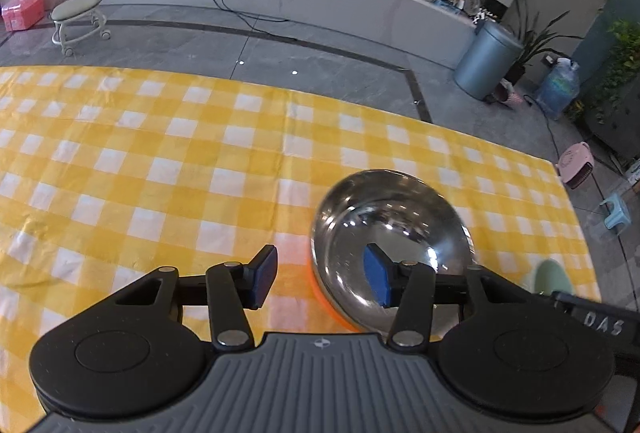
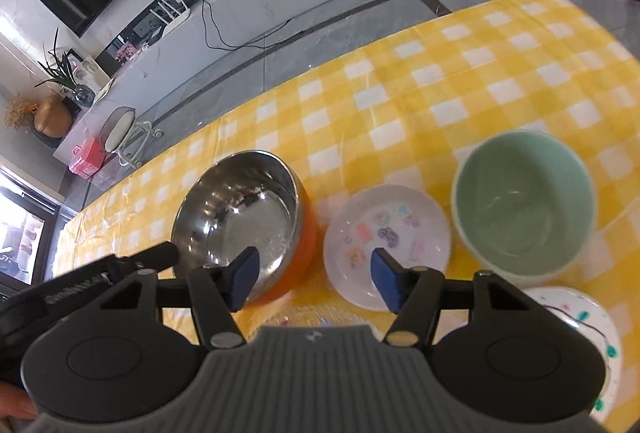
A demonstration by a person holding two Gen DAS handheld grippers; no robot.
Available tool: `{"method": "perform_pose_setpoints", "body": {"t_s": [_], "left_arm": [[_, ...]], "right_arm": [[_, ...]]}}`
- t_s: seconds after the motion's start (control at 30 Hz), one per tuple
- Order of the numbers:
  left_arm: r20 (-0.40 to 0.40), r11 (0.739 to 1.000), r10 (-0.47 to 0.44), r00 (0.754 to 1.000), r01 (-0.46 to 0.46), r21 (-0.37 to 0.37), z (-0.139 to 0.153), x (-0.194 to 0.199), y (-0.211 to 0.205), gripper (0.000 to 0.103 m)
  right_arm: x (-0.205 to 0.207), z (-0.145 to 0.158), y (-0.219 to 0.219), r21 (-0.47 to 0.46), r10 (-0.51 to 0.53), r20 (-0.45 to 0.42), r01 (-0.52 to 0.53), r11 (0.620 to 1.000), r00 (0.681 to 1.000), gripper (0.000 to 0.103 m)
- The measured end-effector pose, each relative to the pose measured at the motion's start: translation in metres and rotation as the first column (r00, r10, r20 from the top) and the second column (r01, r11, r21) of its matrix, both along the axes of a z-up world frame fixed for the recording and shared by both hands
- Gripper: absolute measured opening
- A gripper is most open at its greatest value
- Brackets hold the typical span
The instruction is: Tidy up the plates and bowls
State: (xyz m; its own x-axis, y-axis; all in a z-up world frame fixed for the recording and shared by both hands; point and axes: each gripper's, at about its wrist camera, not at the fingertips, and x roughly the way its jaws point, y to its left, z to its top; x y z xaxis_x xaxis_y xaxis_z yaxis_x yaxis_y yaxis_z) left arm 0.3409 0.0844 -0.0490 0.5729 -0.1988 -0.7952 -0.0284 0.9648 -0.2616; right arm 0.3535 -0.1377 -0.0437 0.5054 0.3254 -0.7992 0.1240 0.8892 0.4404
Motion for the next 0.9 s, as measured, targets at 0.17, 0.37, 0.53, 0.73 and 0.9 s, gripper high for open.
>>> {"method": "perform_pose_setpoints", "body": {"t_s": [0.17,0.37,0.53,0.73,0.9], "left_arm": [[-0.018,1.0,-0.001,1.0,0.001,0.011,-0.009,0.015,0.0,0.047],[-0.046,1.0,-0.003,0.999,0.004,0.005,-0.02,0.021,-0.003,0.037],[-0.054,1.0,-0.009,0.998,0.009,0.011,-0.025,0.022,-0.008,0.023],[-0.057,0.999,-0.031,0.998,0.033,0.029,-0.024,0.023,-0.015,0.009],[-0.043,0.997,-0.046,0.998,0.049,0.063,-0.02,0.019,-0.021,0.009]], "right_arm": [[0.016,-0.004,0.008,0.005,-0.018,0.004,0.018,1.0,1.0,0.056],[0.017,-0.018,0.015,0.014,0.009,-0.018,-0.009,1.0,1.0,0.047],[0.016,-0.028,0.02,0.012,0.03,-0.033,-0.03,0.999,0.999,0.035],[0.015,-0.03,0.016,0.072,0.027,-0.036,-0.025,0.997,0.999,0.024],[0.012,-0.029,0.016,0.062,0.023,-0.032,-0.021,0.998,0.999,0.021]]}}
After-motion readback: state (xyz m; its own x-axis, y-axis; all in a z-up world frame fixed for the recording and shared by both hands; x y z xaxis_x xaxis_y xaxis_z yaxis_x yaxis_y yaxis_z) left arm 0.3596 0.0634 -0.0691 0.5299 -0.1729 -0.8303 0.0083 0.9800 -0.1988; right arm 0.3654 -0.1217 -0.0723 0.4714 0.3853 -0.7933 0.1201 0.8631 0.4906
